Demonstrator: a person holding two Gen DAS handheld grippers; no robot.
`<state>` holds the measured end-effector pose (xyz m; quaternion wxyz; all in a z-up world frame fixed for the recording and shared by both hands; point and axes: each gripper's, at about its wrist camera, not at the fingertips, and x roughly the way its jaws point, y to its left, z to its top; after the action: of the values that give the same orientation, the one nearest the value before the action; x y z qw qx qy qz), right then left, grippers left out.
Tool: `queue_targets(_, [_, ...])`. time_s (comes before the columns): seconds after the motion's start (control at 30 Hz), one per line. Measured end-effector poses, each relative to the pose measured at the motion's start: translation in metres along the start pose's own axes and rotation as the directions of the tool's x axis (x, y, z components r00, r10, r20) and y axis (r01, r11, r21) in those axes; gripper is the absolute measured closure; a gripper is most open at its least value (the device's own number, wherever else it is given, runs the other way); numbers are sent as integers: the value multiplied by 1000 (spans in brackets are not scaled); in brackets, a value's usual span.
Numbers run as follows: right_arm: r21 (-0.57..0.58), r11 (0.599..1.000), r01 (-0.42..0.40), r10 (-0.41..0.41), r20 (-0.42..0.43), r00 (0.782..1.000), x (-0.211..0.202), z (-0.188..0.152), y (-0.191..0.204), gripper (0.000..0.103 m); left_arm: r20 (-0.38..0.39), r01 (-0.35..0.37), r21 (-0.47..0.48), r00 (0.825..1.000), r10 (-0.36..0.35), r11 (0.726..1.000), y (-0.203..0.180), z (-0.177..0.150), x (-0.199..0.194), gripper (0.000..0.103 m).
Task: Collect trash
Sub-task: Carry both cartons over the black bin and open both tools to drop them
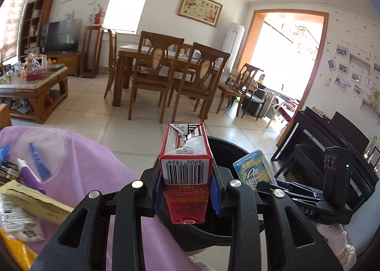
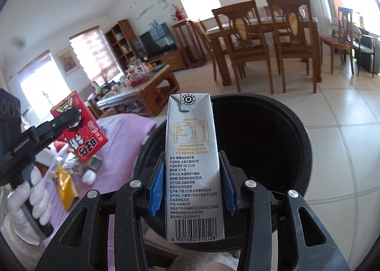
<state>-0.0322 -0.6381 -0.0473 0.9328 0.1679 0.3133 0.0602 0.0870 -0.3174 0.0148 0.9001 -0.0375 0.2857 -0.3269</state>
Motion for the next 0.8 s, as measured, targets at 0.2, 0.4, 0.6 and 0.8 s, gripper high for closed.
queue_targets(0.2, [27, 999, 20, -20, -20, 1000, 21, -5, -19, 61, -108, 51, 20, 993, -49, 999, -19, -11, 66, 71])
queue_targets(0.4, [14, 1000, 23, -23, -27, 999, 30, -2, 3, 60, -193, 9, 47, 981, 1, 999, -22, -24, 86, 68])
queue_targets(0.6, [22, 999, 24, -24, -19, 1000, 26, 0, 14, 44, -150, -30, 83, 988, 42, 996, -23, -23, 61, 35])
queue_targets(0.8, [-3, 1000, 24, -24, 2, 1000, 17, 4, 34, 34, -111, -24, 101, 993, 35, 995, -23, -26, 15, 26])
